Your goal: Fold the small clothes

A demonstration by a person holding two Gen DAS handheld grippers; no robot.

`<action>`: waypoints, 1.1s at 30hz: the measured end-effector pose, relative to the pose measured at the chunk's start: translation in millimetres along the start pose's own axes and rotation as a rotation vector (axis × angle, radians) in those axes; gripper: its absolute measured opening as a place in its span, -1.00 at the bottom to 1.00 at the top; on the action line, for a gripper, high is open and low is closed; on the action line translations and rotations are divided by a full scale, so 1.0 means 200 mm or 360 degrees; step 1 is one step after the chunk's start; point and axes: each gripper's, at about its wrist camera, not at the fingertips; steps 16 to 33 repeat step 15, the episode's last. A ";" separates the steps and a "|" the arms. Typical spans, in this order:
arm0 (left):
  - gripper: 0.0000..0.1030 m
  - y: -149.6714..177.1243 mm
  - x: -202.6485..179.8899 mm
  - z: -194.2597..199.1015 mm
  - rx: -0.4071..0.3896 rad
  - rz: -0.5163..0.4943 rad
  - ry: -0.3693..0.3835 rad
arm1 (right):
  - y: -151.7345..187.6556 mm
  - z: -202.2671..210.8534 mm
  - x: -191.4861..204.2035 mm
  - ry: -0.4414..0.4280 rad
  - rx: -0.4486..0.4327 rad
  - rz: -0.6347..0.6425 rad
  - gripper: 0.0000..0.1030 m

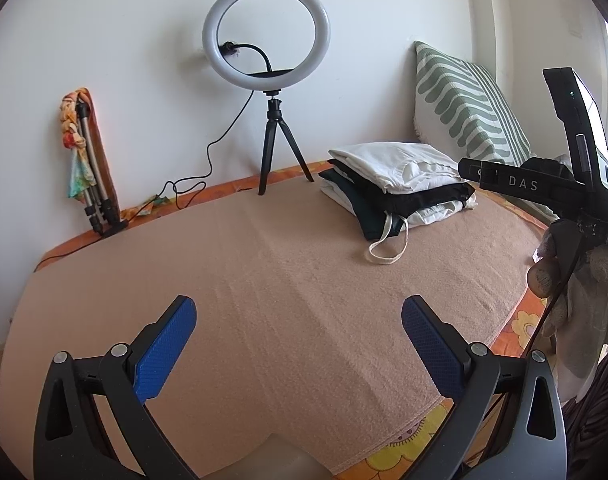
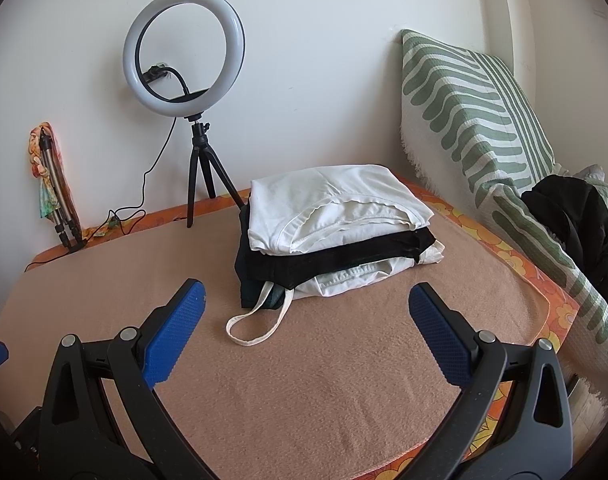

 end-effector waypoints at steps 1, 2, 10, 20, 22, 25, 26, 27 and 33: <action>0.99 0.00 0.00 0.00 -0.0001 -0.0001 0.0001 | 0.00 0.00 0.01 0.0000 0.0001 -0.0001 1.00; 0.99 0.00 0.00 0.00 -0.0002 -0.0001 -0.0001 | 0.00 0.00 0.01 0.0000 0.0000 -0.0001 1.00; 0.99 0.00 0.00 0.01 -0.0010 -0.0001 -0.0008 | 0.00 0.00 0.02 -0.0001 0.0000 0.0001 1.00; 0.99 0.00 0.00 0.02 -0.0011 0.0007 -0.0011 | 0.00 0.00 0.02 0.0002 0.0000 -0.0005 1.00; 0.99 0.00 0.00 0.02 -0.0011 0.0007 -0.0011 | 0.00 0.00 0.02 0.0002 0.0000 -0.0005 1.00; 0.99 0.00 0.00 0.02 -0.0011 0.0007 -0.0011 | 0.00 0.00 0.02 0.0002 0.0000 -0.0005 1.00; 0.99 0.00 0.00 0.02 -0.0011 0.0007 -0.0011 | 0.00 0.00 0.02 0.0002 0.0000 -0.0005 1.00; 0.99 0.00 0.00 0.02 -0.0011 0.0007 -0.0011 | 0.00 0.00 0.02 0.0002 0.0000 -0.0005 1.00; 0.99 0.00 0.00 0.02 -0.0011 0.0007 -0.0011 | 0.00 0.00 0.02 0.0002 0.0000 -0.0005 1.00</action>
Point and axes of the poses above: each gripper's, at about its wrist camera, not at the fingertips, and z roughly against the way its jaws point, x to its left, y to its underside, and after that the axes turned 14 degrees about x, right-handed
